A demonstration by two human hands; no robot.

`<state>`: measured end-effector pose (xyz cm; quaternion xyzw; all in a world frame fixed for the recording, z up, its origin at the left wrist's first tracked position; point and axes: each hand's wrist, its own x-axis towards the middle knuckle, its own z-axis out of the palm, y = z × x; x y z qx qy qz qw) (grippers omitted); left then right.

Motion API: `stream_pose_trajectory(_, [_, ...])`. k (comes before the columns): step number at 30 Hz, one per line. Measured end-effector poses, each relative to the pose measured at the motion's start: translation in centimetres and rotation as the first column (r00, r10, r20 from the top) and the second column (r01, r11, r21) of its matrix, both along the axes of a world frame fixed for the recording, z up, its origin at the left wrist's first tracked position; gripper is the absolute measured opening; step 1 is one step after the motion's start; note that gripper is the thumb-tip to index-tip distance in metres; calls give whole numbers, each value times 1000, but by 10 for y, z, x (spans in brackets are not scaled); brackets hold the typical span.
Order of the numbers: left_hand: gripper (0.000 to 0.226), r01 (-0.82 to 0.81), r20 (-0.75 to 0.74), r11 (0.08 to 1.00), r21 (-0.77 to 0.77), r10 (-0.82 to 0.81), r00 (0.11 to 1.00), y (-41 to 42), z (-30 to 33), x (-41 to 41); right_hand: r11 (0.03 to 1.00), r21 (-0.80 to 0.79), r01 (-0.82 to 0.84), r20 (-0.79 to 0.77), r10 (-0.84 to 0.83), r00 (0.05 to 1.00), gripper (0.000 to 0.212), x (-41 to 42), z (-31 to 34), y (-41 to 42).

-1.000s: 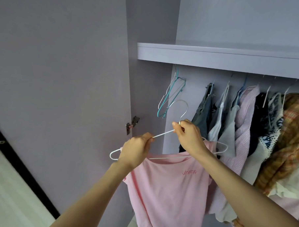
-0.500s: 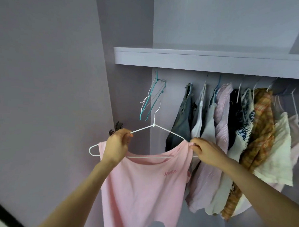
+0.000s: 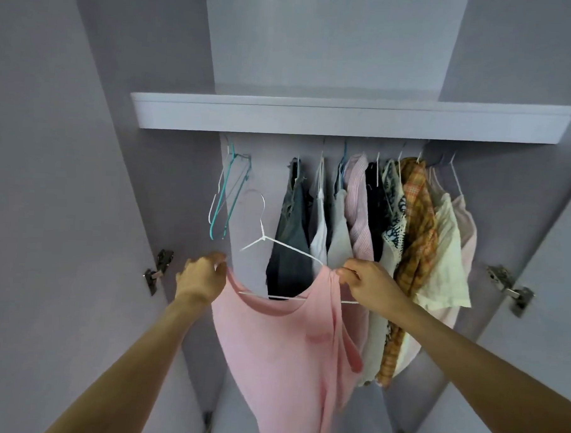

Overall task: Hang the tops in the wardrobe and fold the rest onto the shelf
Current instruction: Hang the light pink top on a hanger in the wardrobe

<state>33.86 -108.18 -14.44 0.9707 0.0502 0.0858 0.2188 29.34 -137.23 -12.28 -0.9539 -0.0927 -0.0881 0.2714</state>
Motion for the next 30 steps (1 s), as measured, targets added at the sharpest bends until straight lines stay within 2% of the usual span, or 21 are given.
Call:
stream_pose_trajectory(2, [35, 35, -16, 999, -12, -35, 999, 0, 4, 2, 990, 35, 137, -40, -136, 990, 30, -1, -7, 7])
stream_pose_trajectory(5, [36, 75, 37, 996, -45, -73, 997, 4, 14, 4, 943, 144, 300, -67, -293, 954, 27, 3, -14, 29])
stream_pose_trajectory(10, [37, 77, 157, 985, -152, -53, 986, 4, 36, 5, 869, 309, 386, -126, -365, 922, 28, 27, -19, 79])
stream_pose_trajectory(13, [39, 112, 250, 982, -153, -71, 966, 4, 58, 14, 825, 408, 390, -143, -364, 920, 28, 49, -12, 99])
stream_pose_trajectory(17, [44, 113, 397, 993, -36, -90, 914, 3, 87, 30, 792, 466, 395, -148, -371, 917, 30, 78, 1, 112])
stream_pose_trajectory(23, [68, 76, 564, 982, 171, -160, 810, -7, 112, 79, 694, 632, 346, -129, -346, 929, 32, 145, 21, 139])
stream_pose_trajectory(26, [78, 22, 606, 954, 299, -208, 768, -11, 121, 104, 674, 658, 334, -122, -342, 932, 30, 169, 21, 145])
stream_pose_trajectory(30, [91, -17, 578, 903, 430, -260, 774, -15, 119, 136, 658, 682, 320, -105, -345, 933, 27, 202, 20, 150])
